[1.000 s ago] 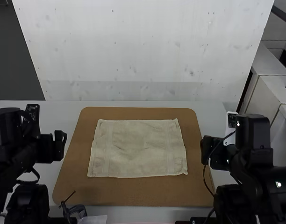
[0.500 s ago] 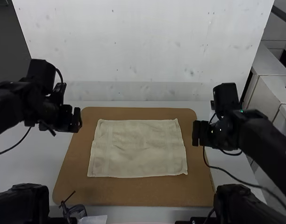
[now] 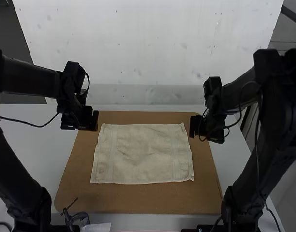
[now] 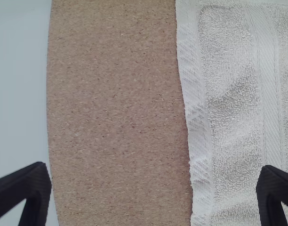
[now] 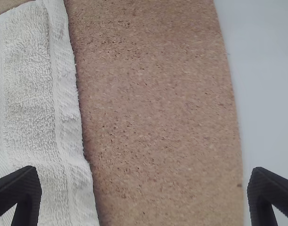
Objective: Fold the towel.
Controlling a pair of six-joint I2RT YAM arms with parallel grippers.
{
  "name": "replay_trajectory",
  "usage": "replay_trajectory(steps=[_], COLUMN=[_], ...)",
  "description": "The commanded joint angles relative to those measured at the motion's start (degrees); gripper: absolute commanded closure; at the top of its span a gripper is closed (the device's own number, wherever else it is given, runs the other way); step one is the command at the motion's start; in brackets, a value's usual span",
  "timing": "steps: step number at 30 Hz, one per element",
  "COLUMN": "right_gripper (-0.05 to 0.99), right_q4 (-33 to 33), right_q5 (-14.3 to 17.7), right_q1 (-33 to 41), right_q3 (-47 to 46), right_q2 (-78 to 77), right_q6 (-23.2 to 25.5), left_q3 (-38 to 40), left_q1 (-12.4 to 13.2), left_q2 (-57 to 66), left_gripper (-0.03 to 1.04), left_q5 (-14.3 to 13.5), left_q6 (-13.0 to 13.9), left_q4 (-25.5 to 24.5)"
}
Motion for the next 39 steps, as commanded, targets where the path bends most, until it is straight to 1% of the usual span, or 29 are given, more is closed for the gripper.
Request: replay_trajectory(steps=[1,3,5,8,10,14,18,23,24,25,26,27,28,29,31,34,36,37,39], right_gripper=[-0.01,-0.01,-0.01,-0.01,-0.01,0.01,0.01,0.02,0.04,0.07,0.10,0.11,0.15,0.23,0.40,0.74,0.90,0.92,0.92], right_q4=[0.98,1.07,0.98,1.07,1.07,0.89,1.16,1.07,1.07,1.07,1.25,1.95,2.21,2.21,2.30,2.74,2.74,2.83,2.74], right_q5=[-1.99,-3.04,-4.98,-6.47,-6.56,-6.56,-6.12,-1.81,-1.37,-0.14,1.79,2.58,2.76,3.29,4.52,5.57,5.66,5.66,5.75], right_q1=[1.52,1.87,1.95,2.39,2.75,3.36,5.47,6.70,6.79,6.96,7.23,7.32,7.32,7.32,7.49,7.76,7.93,7.93,8.11], right_q3=[4.93,8.09,11.35,15.30,17.59,21.28,23.56,26.46,26.64,26.73,26.64,26.29,26.29,26.29,26.29,25.76,25.32,25.23,25.15], right_q2=[6.04,10.17,13.86,18.35,20.63,24.06,26.78,30.74,31.09,31.62,31.97,32.23,32.50,32.85,33.64,34.17,34.17,34.17,34.17], right_q6=[0.31,0.05,0.05,-1.54,-2.50,-2.59,-2.59,-2.68,-2.59,-2.68,-2.68,-2.77,-2.86,-2.86,-2.86,-2.86,-3.38,-3.65,-3.82], left_q3=[2.55,2.90,3.08,3.16,3.43,3.52,3.34,2.90,2.64,2.46,2.37,2.37,2.37,2.37,2.46,2.81,3.34,3.69,5.19], left_q1=[-1.21,-1.38,-1.30,-1.30,-1.30,-1.30,-1.30,-1.38,-1.47,-1.47,-1.47,-1.47,-1.47,-1.47,-1.56,-2.00,-2.35,-2.44,-2.35], left_q2=[0.35,0.35,0.17,0.17,0.26,0.08,0.08,0.44,0.44,0.52,0.52,0.52,0.79,1.23,1.75,2.98,3.95,4.57,6.85], left_gripper=[0.03,0.03,0.03,0.03,0.03,0.03,0.03,0.03,0.03,0.03,0.03,0.03,0.03,0.03,0.03,0.03,0.03,0.03,0.03], left_q5=[-1.52,-1.52,-1.26,-1.08,-1.00,-0.73,-0.56,-0.56,-0.56,-0.56,-0.56,-0.56,-0.56,-0.56,-0.56,-0.56,-0.56,-0.56,-0.56], left_q6=[-0.75,-0.84,-0.84,-0.75,-0.75,-0.66,-0.75,-0.84,-0.84,-0.84,-0.75,-0.75,-0.75,-0.75,-0.66,-0.66,-0.57,-0.57,-0.57], left_q4=[0.27,0.36,0.45,0.54,0.54,0.54,0.54,0.71,0.98,1.24,1.59,1.77,1.94,2.03,2.03,2.03,2.03,2.03,2.12])
